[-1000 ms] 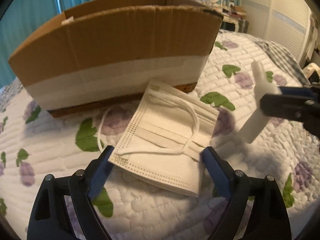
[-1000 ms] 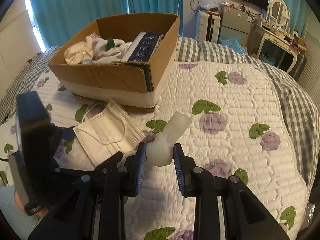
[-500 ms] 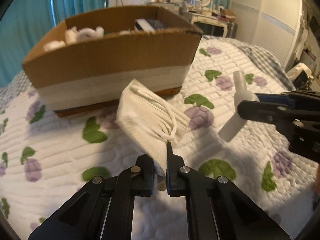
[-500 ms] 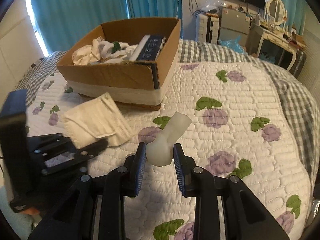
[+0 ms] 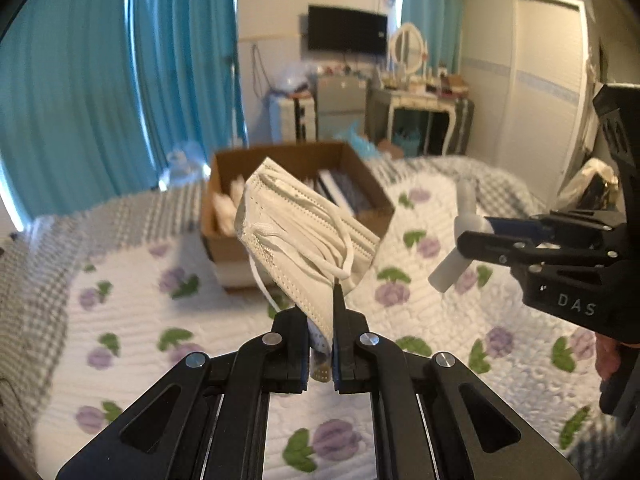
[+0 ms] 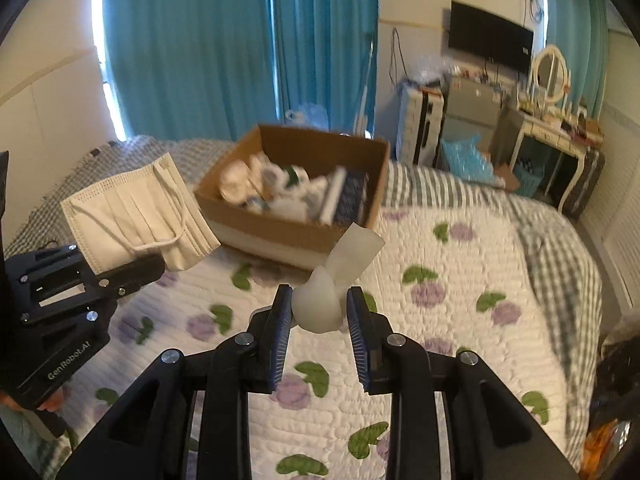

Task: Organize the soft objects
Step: 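Carry the mask and plush over the box and release them inside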

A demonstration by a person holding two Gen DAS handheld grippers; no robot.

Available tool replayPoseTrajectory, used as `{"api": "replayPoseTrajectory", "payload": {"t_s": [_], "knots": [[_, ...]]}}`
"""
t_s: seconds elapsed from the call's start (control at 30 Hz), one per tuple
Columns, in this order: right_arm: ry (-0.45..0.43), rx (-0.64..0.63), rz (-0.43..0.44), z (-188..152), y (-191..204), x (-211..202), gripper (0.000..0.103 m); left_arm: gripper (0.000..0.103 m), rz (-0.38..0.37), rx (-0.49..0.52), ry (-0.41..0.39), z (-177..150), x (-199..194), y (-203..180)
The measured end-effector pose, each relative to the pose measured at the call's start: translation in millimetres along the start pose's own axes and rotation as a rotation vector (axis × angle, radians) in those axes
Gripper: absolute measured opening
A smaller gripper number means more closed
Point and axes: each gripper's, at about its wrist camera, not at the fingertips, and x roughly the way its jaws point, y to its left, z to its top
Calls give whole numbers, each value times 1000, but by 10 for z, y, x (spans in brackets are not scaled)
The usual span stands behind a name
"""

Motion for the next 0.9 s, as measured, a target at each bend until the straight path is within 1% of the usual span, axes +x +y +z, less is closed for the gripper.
{"api": "replayPoseTrajectory", "payload": {"t_s": [0.13,0.23,0.4,0.6,0.77,0.9], "knots": [[-58,-31,9,202,155,-250,27,7,11,8,-71,144,-323,53],[-95,-48,18,348,239,-375,27,7,10,5,-121,263,-495,97],[-154,-79,32,624,342,-500,27,7,17,13,-170,450,-575,158],[-174,-115,27,960,394,-339,27,7,33,21,-195,723,-415,271],[-172,-128,21,1201,352,-26,27,7,58,37,-195,936,-128,353],[-164,-130,16,1395,250,305,27,7,72,32,-174,1068,193,422]]}}
